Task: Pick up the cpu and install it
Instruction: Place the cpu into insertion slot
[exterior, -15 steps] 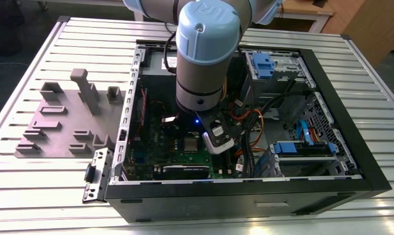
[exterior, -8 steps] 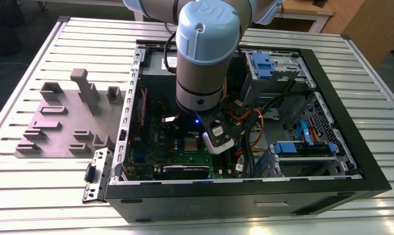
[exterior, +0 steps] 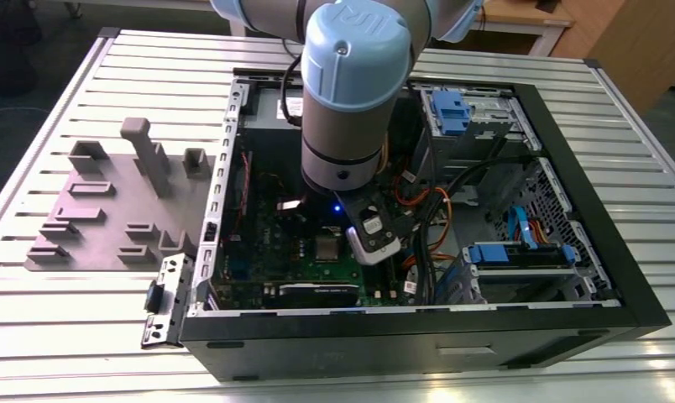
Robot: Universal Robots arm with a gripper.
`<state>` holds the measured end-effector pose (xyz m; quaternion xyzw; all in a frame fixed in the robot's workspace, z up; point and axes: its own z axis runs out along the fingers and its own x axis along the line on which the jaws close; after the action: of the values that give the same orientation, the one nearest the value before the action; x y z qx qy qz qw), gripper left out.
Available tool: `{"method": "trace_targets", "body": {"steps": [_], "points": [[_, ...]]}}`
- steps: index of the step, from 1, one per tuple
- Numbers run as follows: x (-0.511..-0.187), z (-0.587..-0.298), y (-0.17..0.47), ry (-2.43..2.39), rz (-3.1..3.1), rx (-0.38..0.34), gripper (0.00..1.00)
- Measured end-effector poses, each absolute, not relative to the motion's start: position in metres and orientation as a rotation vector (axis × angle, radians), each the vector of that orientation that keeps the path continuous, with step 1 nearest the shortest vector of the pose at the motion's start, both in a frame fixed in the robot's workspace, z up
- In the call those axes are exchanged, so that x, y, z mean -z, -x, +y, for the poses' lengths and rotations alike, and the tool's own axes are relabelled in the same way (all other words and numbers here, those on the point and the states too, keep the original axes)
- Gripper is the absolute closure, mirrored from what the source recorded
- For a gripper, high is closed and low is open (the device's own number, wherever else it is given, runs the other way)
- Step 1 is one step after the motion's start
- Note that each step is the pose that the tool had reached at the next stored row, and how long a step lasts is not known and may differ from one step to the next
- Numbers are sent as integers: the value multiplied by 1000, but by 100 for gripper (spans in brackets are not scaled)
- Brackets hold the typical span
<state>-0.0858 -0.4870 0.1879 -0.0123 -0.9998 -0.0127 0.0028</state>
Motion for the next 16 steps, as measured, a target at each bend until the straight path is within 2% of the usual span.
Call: {"method": "trace_targets", "body": {"steps": [10,12,13,16], "points": [[-187,-487,86,39,-3136,41,53],[-187,-487,86,39,-3136,41,52],[-187,-487,86,39,-3136,41,46],[-188,-487,86,39,-3135,40,46]]}}
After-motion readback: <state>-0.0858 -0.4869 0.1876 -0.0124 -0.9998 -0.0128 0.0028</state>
